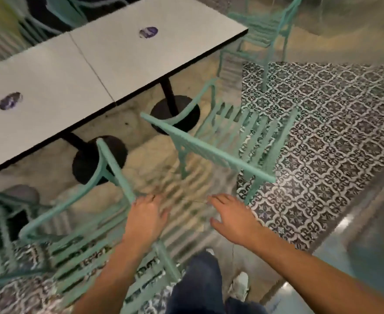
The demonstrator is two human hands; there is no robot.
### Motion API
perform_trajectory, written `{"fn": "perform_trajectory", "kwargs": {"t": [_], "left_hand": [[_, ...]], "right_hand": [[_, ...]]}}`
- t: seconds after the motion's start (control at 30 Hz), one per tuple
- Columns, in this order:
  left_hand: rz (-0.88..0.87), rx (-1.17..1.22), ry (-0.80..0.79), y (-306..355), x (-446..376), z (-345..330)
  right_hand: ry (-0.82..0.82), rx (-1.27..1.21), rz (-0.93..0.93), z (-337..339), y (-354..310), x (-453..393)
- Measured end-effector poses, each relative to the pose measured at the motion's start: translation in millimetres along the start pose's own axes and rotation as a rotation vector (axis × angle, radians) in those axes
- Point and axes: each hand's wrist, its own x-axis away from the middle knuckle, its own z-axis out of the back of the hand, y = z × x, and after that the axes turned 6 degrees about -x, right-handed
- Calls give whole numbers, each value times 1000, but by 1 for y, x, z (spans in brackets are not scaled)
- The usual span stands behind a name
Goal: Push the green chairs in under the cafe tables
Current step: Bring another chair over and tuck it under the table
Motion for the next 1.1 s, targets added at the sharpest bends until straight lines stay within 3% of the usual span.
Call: {"fn": "perform_trajectory", "kwargs": {"t": [0.23, 0.37, 0.47, 0.57, 0.7, 0.87, 0.97, 1.1], "left_hand": [[335, 133, 18, -31, -6, -10], [422, 157, 79, -37, 2, -11], [585, 247, 116, -39, 15, -8], [850, 427, 140, -40, 35, -6], [1286, 781, 72, -35, 78, -21], [1824, 959, 36, 1, 121, -39], [2220, 1153, 324, 42, 113, -37], [2623, 1459, 754, 97, 77, -43]], "right_hand": [[-233, 73, 314, -6, -39, -111], [-344, 129, 409, -23, -67, -159], [-326, 29, 473, -32, -102, -179], [-376, -259, 246, -33, -133, -206], [-638, -571, -273, -55, -140, -263], [-770, -801, -531, -71, -167, -308], [-892, -856, -619, -74, -178, -328], [-905, -779, -544, -67, -186, -354]]}}
